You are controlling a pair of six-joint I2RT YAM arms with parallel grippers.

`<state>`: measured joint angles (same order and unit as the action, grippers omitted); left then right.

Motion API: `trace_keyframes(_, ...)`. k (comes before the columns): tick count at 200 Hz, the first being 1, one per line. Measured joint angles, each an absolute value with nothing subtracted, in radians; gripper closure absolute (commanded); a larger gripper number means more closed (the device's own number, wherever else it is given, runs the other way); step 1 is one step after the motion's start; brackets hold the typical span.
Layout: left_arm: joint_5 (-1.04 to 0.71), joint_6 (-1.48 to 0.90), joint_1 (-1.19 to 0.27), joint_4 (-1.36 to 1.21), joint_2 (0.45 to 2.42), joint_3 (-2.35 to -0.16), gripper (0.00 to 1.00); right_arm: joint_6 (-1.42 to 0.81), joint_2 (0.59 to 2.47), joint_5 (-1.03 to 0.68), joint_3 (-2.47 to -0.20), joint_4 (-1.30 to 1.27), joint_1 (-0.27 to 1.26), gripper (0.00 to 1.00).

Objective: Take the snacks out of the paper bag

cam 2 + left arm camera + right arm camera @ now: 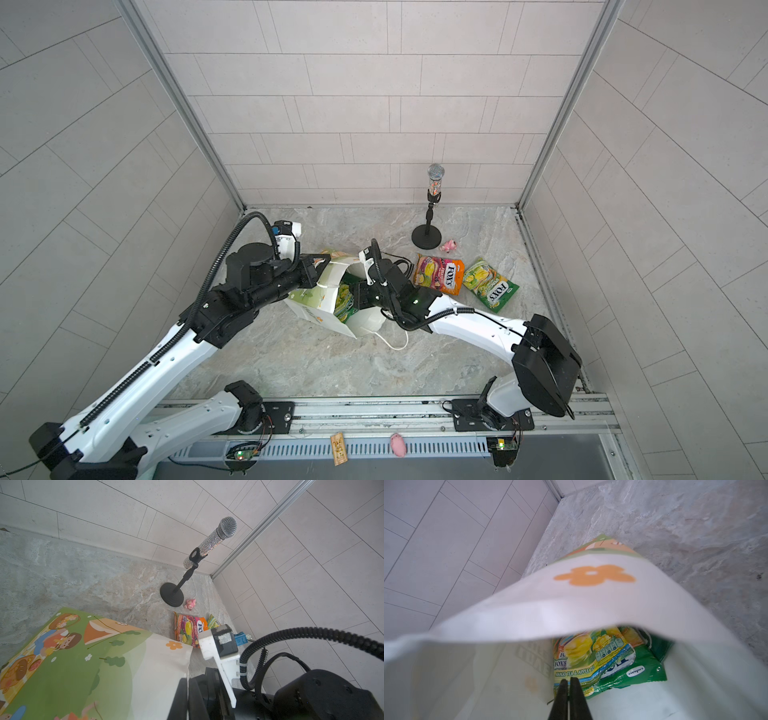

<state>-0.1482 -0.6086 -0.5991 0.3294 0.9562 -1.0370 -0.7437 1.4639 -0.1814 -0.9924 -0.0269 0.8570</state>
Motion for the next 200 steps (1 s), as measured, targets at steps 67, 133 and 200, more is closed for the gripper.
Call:
trace_keyframes(67, -0.154, -0.609, -0.603, 0.328, 0.959, -1.037, 1.0, -0.849, 1.563, -0.171, -0.934, -0.092, 0.859, 0.5)
trace_keyframes(133, -0.155, -0.61, -0.603, 0.327, 0.96, -1.037, 1.0, -0.955, 1.626, -0.102, -0.9, -0.208, 0.878, 0.44)
trace_keyframes(200, -0.155, -0.61, -0.603, 0.327, 0.964, -1.037, 1.0, -0.963, 1.596, -0.042, -0.823, -0.288, 0.889, 0.42)
